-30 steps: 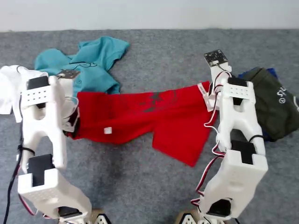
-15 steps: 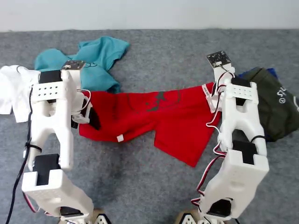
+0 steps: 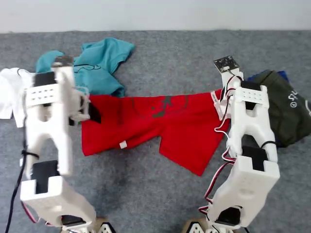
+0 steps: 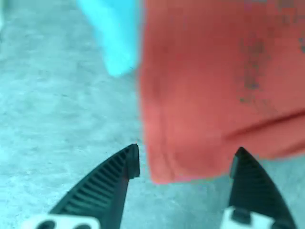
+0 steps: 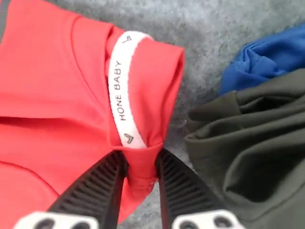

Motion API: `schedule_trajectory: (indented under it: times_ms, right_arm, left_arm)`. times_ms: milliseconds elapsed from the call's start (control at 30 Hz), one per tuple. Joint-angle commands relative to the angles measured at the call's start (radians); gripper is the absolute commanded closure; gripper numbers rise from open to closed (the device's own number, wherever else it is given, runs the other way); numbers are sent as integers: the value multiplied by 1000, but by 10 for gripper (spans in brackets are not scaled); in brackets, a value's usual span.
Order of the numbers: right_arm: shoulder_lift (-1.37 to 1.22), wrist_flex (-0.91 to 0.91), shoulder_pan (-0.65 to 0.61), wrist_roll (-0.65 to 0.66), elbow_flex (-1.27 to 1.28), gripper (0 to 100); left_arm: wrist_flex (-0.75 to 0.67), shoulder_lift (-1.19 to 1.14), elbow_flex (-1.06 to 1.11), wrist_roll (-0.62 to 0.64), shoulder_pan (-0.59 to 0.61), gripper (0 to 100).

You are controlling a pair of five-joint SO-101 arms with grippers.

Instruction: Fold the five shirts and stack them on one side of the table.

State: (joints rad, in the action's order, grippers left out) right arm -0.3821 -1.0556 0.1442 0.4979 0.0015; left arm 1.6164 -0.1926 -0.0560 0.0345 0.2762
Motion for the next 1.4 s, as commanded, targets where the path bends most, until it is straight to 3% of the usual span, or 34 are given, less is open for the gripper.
schedule_trajectory:
  times_ms: [0,167,267,433,633,767,900,1133,1367]
  right_arm:
    - [64,7,7,14,-21,989]
    - [65,16,74,15,-44,986]
    - [71,-18,76,9,-44,909]
    - [107,-274,15,15,-137,756]
    - [188,-524,2,14,-282,750]
    - [222,-693,-38,20,-206,750]
    - [282,-661,-84,69,-12,750]
    - [506,-367,-231,71,480,754]
    - [696,-213,-320,68,733,879]
  left_arm:
    - [-14,49,-45,14,86,694]
    - [3,49,-44,14,107,694]
    - [34,49,-42,12,81,694]
    - [87,49,-42,12,35,694]
    - [94,49,-39,12,35,694]
    - [94,49,-39,12,35,694]
    - [100,49,-39,12,35,694]
    - [120,49,-39,12,35,695]
    - [120,49,-39,12,35,695]
